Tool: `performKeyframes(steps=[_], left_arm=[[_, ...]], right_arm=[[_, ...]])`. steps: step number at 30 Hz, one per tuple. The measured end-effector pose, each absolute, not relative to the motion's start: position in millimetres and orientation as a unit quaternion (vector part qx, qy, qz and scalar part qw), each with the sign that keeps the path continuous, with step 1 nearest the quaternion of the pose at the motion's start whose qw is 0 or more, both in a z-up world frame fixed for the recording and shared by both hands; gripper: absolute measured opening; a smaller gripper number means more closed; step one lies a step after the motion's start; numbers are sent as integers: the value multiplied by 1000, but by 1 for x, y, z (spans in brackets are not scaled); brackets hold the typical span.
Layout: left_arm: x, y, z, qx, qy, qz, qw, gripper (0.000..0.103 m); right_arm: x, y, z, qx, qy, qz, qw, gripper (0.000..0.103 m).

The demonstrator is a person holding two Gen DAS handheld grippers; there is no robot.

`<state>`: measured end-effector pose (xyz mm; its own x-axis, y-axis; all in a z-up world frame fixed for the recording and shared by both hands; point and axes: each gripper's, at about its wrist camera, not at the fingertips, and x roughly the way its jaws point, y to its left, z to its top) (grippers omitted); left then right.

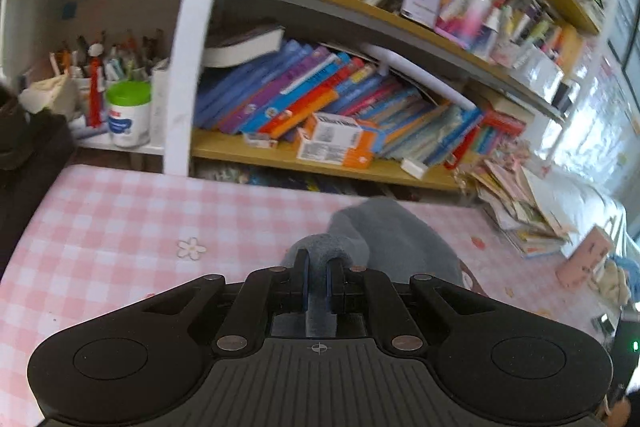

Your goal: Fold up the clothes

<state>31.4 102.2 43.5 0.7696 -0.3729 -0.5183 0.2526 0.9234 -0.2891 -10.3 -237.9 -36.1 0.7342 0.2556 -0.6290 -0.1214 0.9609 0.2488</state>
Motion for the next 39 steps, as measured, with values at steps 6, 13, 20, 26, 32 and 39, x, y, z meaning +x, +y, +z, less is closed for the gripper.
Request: performKeyframes(steps=[6, 13, 20, 26, 32, 39], left_arm=[[27, 111, 44, -103, 292, -156, 938, 7], [20, 118, 45, -108, 297, -159, 935, 7], [12, 128, 36, -105, 310, -148, 933, 7], [5, 98, 20, -60, 343, -205, 915, 7], [-9, 19, -16, -64, 414, -332, 845, 7], [-32, -47, -4, 19, 370, -459, 807, 14]], right_arm=[[8, -260, -52, 304, 400, 123, 856, 60], [36, -274, -72, 424, 414, 67, 803, 40], [39, -304, -73, 528, 358, 48, 769, 5], [36, -342, -26, 546, 257, 53, 796, 4], [46, -390, 20, 551, 172, 38, 816, 4], [79, -423, 78, 525, 137, 32, 840, 3]])
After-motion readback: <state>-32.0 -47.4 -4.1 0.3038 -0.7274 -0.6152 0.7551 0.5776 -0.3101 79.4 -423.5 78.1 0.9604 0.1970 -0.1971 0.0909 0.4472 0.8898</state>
